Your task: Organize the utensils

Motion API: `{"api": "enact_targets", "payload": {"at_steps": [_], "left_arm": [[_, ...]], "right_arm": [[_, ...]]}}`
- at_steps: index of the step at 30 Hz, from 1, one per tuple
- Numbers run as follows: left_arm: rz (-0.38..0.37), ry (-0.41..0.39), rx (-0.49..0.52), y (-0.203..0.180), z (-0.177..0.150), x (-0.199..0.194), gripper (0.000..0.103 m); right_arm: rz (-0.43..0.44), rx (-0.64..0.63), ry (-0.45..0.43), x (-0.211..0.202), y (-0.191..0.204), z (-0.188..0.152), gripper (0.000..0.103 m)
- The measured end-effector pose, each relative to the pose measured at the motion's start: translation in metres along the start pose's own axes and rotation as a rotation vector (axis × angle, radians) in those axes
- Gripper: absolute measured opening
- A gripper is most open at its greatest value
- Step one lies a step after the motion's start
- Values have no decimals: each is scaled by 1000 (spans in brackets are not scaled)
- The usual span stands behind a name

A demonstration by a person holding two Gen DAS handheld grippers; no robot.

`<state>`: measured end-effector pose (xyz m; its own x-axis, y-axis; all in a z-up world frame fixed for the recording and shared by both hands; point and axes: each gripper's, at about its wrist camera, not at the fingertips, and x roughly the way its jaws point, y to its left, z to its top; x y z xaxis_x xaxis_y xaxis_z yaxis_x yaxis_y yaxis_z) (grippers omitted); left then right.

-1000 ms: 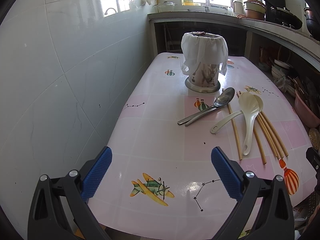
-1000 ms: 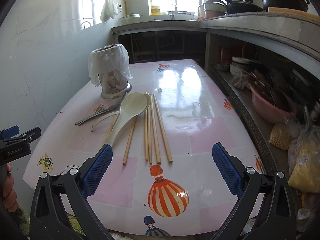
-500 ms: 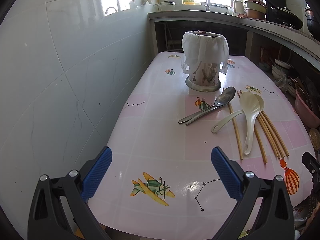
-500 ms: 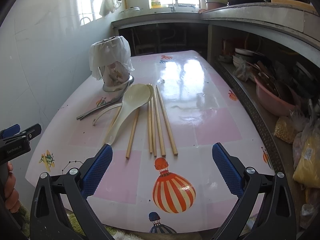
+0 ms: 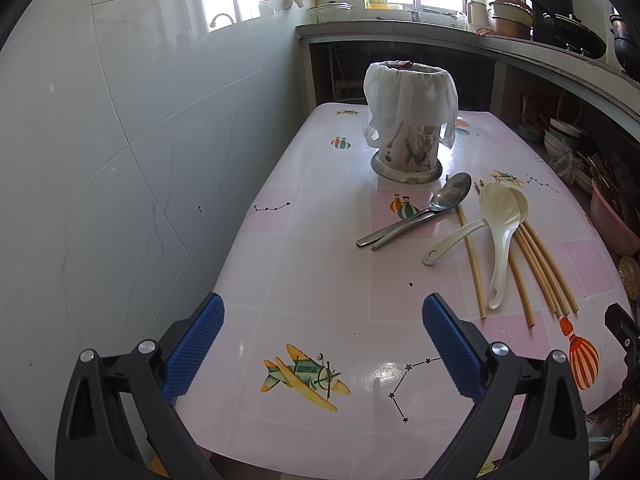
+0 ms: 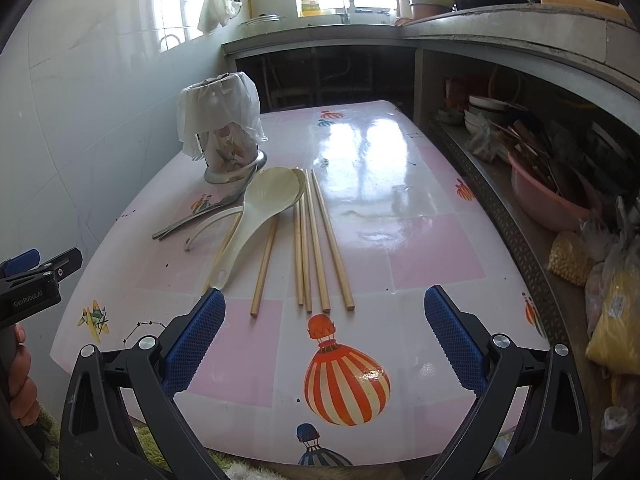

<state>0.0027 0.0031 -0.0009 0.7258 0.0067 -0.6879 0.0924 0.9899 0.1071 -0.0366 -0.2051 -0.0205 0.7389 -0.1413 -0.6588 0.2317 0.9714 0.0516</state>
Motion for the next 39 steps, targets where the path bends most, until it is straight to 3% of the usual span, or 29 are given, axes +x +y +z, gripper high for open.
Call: {"api": "enact_targets", "payload": {"at_steps": [10, 20, 33, 36, 39], "left_arm": [[4, 12, 2, 0, 3, 9, 97], [12, 23, 9, -4, 34, 31, 97], [-13, 57, 21, -9, 66, 69, 97], [-27, 67, 28, -13, 70, 80, 97], [-79, 64, 36, -17, 73, 91, 97]], "right_arm": [[-19, 4, -10, 6, -4, 8, 95], [-37, 20, -14, 27, -3, 36, 95], [-82, -111, -43, 63, 12, 86, 95], [-32, -125, -53, 69, 13, 91, 95], [95, -115, -55, 74, 9, 93, 95]]}}
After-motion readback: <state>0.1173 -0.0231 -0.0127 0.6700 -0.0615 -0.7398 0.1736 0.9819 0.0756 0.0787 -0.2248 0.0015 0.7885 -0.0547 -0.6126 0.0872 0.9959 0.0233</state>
